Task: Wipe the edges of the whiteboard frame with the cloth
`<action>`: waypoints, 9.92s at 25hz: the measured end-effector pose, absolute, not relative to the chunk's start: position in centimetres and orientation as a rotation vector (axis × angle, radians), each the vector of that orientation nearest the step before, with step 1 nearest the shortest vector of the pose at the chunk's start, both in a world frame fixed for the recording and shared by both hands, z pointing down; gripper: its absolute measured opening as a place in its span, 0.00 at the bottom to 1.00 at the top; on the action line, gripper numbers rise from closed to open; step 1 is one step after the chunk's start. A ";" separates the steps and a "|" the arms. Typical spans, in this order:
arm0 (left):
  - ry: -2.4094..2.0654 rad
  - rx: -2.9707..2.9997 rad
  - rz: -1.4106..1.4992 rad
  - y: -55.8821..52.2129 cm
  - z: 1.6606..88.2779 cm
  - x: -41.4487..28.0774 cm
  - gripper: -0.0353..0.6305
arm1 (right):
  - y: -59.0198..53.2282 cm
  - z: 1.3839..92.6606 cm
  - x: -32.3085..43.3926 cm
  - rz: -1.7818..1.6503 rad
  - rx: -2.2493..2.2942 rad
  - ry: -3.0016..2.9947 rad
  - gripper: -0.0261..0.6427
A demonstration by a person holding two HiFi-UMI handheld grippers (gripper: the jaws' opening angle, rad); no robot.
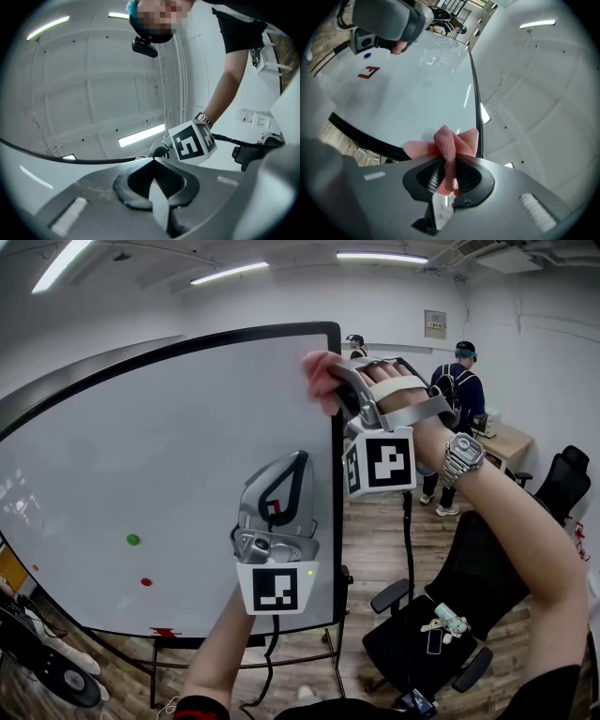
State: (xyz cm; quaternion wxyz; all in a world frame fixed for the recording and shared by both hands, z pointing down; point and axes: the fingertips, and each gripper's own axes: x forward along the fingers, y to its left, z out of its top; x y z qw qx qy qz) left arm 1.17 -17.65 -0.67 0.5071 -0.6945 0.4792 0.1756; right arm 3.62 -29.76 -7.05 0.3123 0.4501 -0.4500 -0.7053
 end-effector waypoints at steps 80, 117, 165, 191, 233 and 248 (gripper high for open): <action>1.211 -1.812 0.368 -17.9 7.7 1.7 0.05 | -29.6 3.8 3.6 -1.836 1.093 -1.210 0.11; 1.245 -1.895 0.329 -18.7 13.2 2.3 0.05 | -29.6 8.9 3.4 -1.825 1.055 -1.249 0.11; 1.275 -1.975 0.281 -19.2 18.8 2.3 0.05 | -29.4 16.6 3.5 -1.808 1.019 -1.298 0.11; 1.294 -2.019 0.241 -19.9 21.4 2.2 0.05 | -29.7 21.6 3.8 -1.763 1.002 -1.337 0.11; 1.320 -2.103 0.155 -21.5 27.2 2.6 0.05 | -29.4 29.2 4.4 -1.686 0.957 -1.393 0.11; 1.312 -2.135 0.152 -21.8 28.8 2.6 0.05 | -29.3 31.3 4.3 -1.669 0.970 -1.394 0.11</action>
